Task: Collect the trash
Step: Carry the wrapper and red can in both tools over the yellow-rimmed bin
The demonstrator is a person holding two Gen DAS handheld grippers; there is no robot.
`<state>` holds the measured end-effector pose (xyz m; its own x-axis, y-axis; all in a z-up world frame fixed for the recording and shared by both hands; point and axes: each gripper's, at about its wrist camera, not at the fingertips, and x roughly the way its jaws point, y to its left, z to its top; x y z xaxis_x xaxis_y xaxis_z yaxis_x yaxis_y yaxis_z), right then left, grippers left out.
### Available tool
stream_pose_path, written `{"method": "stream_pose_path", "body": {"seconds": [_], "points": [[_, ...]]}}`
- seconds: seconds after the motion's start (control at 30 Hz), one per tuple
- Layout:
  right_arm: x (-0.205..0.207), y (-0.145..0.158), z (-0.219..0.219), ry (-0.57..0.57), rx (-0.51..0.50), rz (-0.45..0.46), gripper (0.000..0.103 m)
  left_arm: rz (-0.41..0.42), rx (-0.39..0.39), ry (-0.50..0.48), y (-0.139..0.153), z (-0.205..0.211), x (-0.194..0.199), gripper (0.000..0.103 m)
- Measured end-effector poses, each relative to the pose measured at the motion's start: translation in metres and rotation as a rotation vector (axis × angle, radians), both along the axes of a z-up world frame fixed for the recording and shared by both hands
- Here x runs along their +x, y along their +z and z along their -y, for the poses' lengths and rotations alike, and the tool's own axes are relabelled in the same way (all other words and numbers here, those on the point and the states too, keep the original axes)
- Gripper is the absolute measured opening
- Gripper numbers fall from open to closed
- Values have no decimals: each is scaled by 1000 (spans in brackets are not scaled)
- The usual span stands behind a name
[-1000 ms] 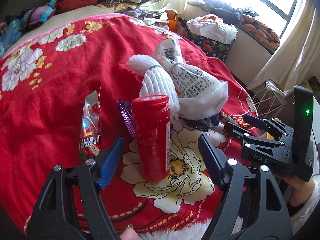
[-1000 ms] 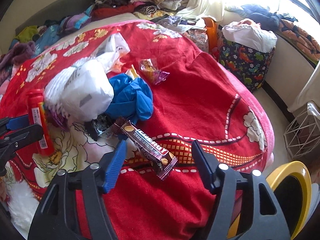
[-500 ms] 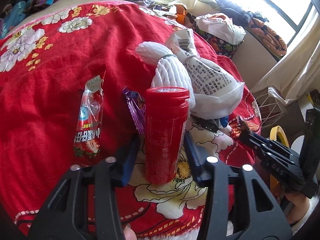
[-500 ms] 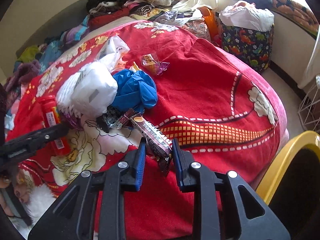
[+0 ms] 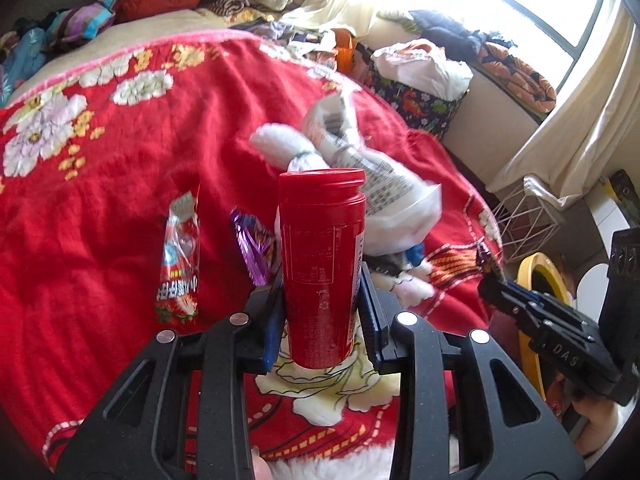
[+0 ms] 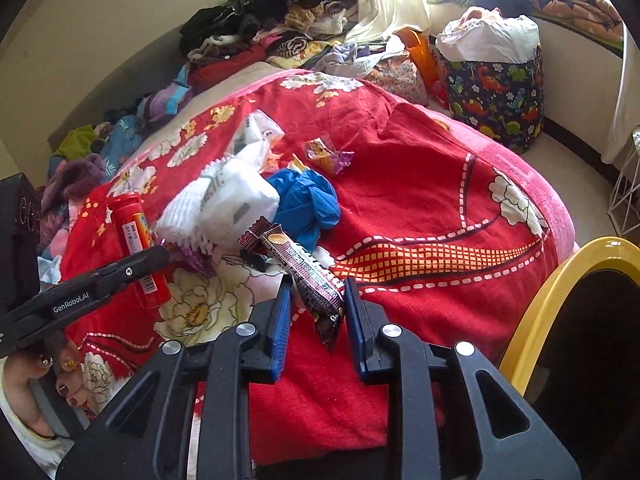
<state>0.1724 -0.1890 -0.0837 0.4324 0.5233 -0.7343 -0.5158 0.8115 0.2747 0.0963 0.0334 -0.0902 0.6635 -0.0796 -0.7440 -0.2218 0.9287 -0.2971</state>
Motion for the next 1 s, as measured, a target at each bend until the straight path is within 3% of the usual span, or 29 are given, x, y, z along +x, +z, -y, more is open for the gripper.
{"method": "stream_pose_path", "body": {"seconds": [0.37,1.0], "points": [[-14,30,10,-10,54,55,24,113,24,-45,37,18,-4,26],[-29,61,40,-67,109,129,24,192,24,-123,60,52,-6,26]]}}
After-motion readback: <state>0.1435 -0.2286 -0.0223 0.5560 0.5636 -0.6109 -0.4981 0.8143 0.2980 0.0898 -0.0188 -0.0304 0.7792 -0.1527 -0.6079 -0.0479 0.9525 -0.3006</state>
